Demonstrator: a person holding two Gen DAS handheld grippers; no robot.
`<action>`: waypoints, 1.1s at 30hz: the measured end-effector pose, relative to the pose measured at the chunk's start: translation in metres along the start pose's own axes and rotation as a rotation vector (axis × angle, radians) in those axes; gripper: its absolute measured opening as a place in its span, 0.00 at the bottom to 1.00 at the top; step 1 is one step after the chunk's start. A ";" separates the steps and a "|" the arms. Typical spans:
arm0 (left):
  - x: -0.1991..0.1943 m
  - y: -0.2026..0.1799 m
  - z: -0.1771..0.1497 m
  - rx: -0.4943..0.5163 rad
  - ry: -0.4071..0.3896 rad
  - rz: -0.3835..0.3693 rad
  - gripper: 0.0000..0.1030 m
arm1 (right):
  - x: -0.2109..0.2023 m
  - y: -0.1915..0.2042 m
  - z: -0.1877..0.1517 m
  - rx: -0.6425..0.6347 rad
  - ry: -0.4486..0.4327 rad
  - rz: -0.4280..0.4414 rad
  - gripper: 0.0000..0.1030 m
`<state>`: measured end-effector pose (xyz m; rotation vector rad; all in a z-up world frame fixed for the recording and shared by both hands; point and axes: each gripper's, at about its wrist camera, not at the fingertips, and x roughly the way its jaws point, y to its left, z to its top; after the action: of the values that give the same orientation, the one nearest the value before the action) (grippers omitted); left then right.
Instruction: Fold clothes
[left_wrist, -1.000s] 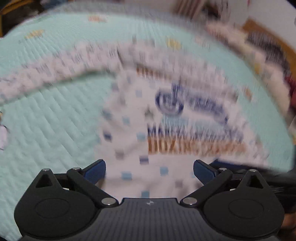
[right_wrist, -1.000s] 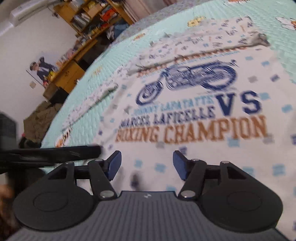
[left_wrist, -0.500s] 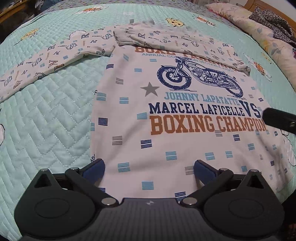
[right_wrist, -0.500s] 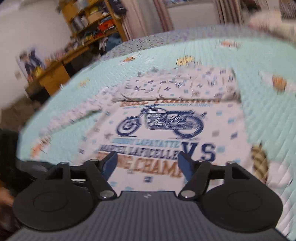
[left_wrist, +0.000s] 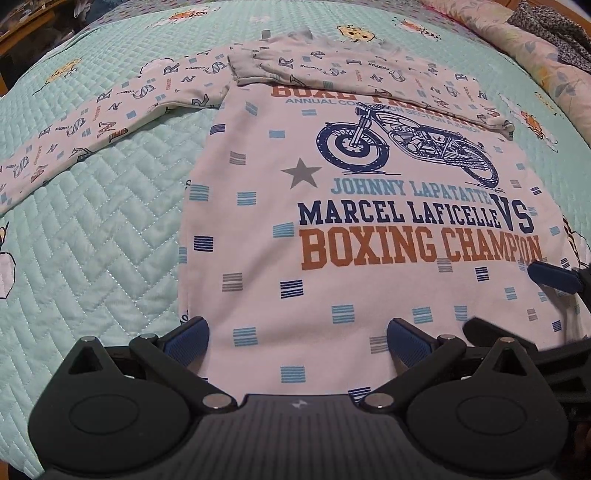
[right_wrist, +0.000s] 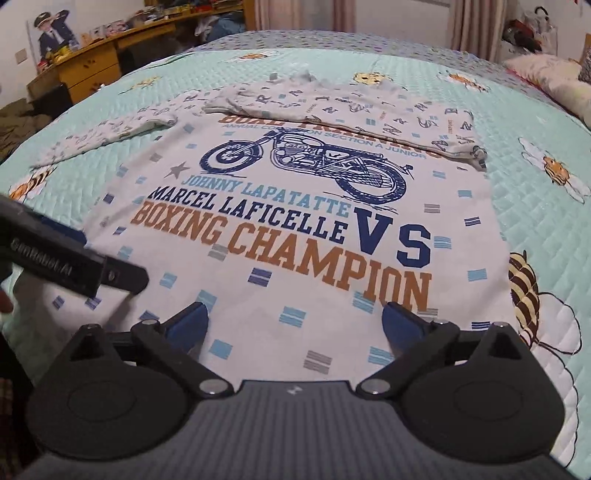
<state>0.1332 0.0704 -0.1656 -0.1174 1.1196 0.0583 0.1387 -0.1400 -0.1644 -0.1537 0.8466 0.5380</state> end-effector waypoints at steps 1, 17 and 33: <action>0.000 0.000 0.000 0.000 0.002 0.002 0.99 | -0.003 0.000 -0.001 0.003 -0.002 0.006 0.98; 0.001 -0.002 0.002 -0.007 0.009 0.022 0.99 | -0.045 -0.049 -0.019 0.277 -0.093 0.085 0.76; -0.031 -0.023 0.006 0.057 -0.067 -0.003 0.80 | -0.060 -0.077 -0.033 0.388 -0.190 0.118 0.64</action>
<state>0.1278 0.0491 -0.1338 -0.0656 1.0537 0.0278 0.1238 -0.2405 -0.1471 0.2996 0.7621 0.4808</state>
